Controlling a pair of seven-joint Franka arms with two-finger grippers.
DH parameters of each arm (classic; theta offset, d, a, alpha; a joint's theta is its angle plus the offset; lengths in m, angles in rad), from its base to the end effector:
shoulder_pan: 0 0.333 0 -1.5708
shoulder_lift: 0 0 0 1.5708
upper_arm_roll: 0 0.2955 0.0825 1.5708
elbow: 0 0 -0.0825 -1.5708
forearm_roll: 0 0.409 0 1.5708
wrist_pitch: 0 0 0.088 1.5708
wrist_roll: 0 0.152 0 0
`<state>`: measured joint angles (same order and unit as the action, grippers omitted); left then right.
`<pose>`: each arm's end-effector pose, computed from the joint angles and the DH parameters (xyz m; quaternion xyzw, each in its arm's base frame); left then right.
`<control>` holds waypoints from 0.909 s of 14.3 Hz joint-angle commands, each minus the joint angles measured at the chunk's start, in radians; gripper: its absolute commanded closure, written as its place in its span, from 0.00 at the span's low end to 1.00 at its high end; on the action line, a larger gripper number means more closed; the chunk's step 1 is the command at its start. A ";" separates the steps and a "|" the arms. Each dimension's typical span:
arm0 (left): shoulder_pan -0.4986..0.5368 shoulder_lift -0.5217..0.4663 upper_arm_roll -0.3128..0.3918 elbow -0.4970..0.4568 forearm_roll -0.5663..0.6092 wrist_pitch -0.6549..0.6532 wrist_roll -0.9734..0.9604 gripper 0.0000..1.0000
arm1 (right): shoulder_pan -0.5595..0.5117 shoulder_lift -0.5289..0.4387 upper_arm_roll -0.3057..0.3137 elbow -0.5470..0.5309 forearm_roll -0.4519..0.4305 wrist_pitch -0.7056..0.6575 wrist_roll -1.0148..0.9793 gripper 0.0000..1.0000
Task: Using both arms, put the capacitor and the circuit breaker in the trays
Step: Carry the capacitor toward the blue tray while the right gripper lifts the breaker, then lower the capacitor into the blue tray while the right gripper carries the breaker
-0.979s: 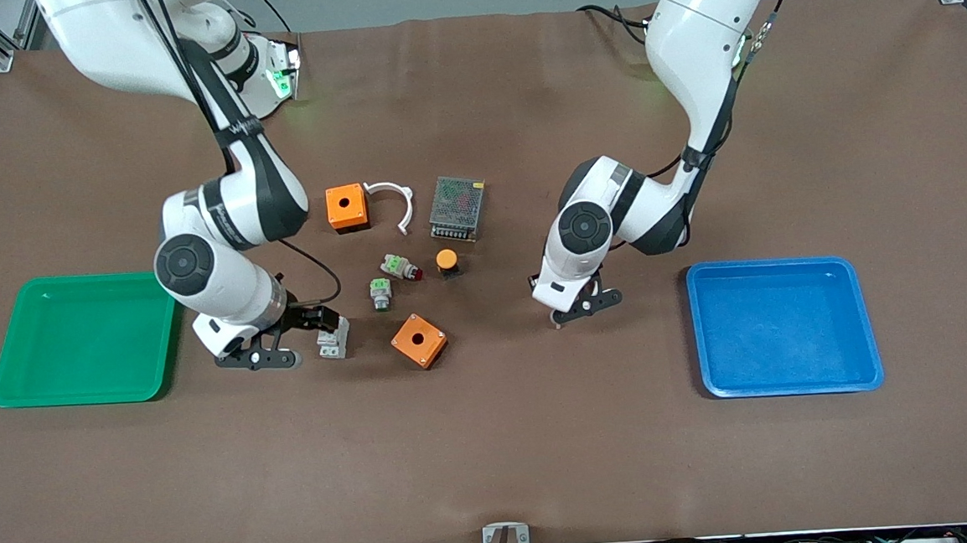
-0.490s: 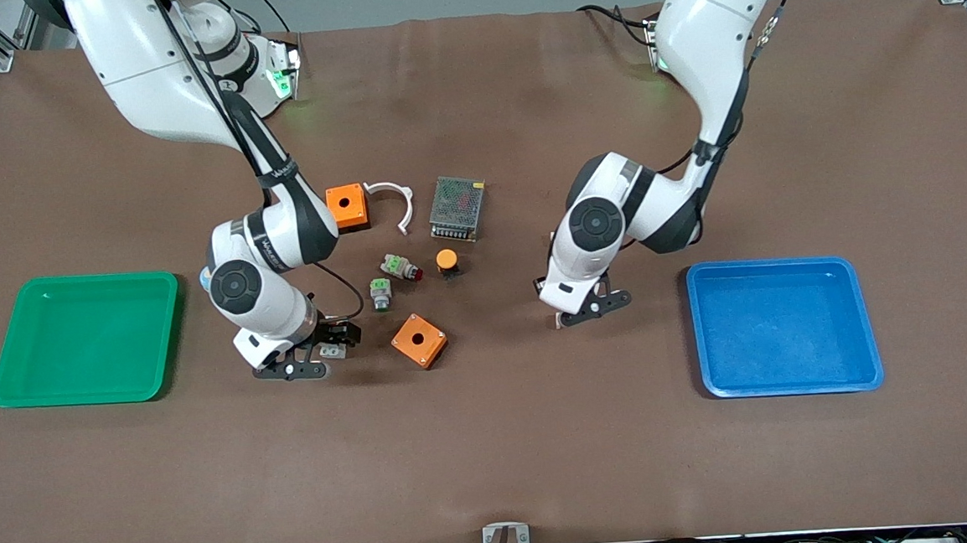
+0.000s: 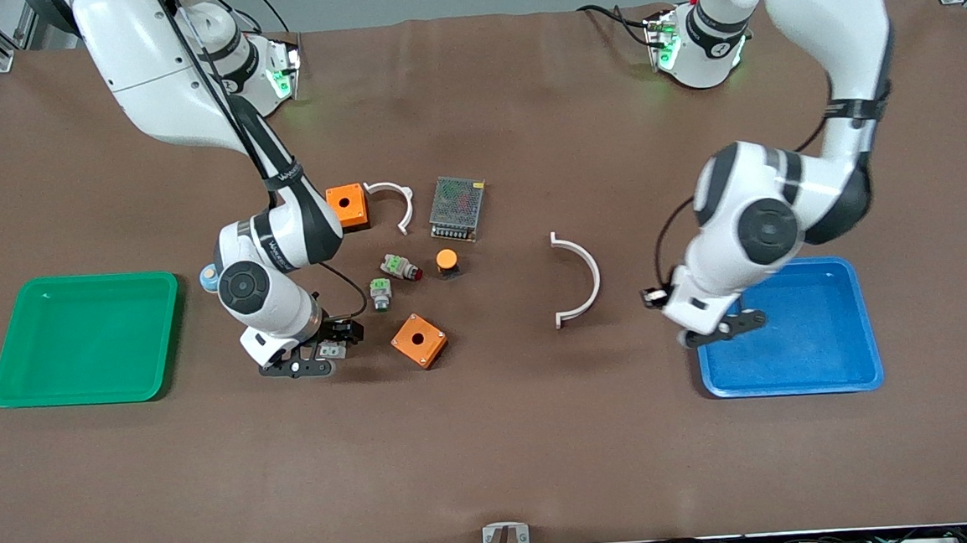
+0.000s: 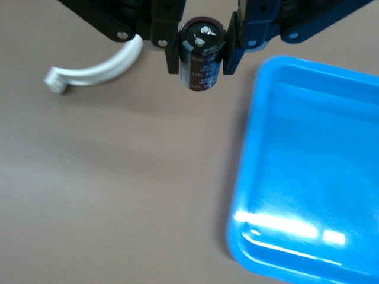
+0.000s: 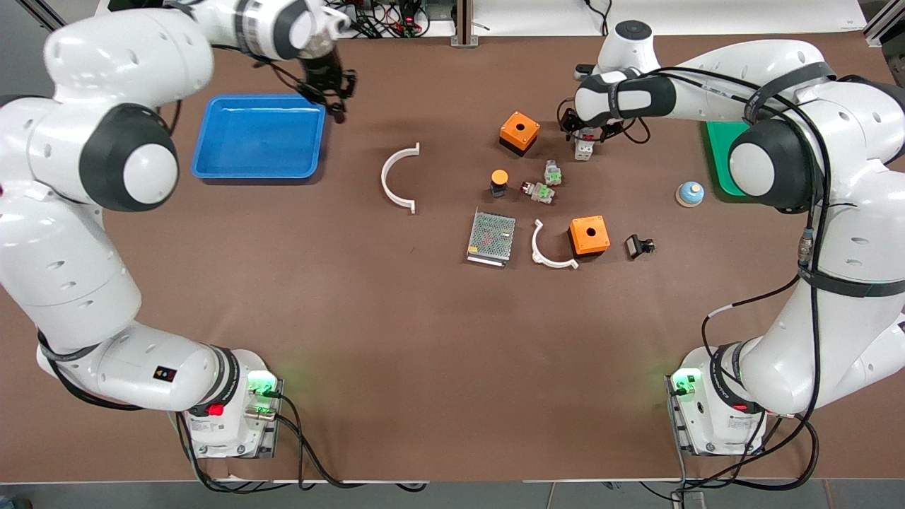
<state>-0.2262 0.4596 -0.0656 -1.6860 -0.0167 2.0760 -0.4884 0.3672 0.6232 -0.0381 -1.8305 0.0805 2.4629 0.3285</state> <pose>0.6423 -0.1922 0.2510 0.9936 0.1052 -0.0401 0.0071 0.6168 0.2126 0.1103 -0.9995 0.0273 -0.0002 0.0152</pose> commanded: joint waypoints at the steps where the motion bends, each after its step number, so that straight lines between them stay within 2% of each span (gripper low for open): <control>1: 0.092 0.017 -0.008 -0.009 0.023 0.001 0.112 0.86 | 0.006 -0.010 -0.005 -0.041 0.001 0.034 0.006 0.47; 3: 0.154 0.053 -0.007 0.017 0.026 0.006 0.183 0.86 | 0.004 -0.010 -0.005 -0.039 0.002 0.031 0.009 0.94; 4: 0.174 0.065 -0.005 0.025 0.035 0.010 0.209 0.86 | 0.002 -0.011 -0.005 -0.038 0.002 0.028 0.009 1.00; 6: 0.214 0.091 -0.007 0.037 0.087 0.012 0.240 0.86 | -0.026 -0.023 -0.008 -0.009 0.002 -0.002 -0.011 1.00; 9: 0.257 0.123 -0.008 0.035 0.097 0.038 0.289 0.86 | -0.131 -0.077 -0.009 0.077 0.004 -0.223 -0.132 1.00; 13: 0.277 0.178 -0.007 0.034 0.100 0.110 0.309 0.86 | -0.396 -0.135 -0.011 0.076 0.001 -0.294 -0.349 1.00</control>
<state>0.0417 0.6062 -0.0630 -1.6726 0.0608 2.1595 -0.1871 0.1132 0.5201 -0.0720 -1.7329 0.0802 2.1892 0.0902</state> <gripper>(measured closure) 0.656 0.577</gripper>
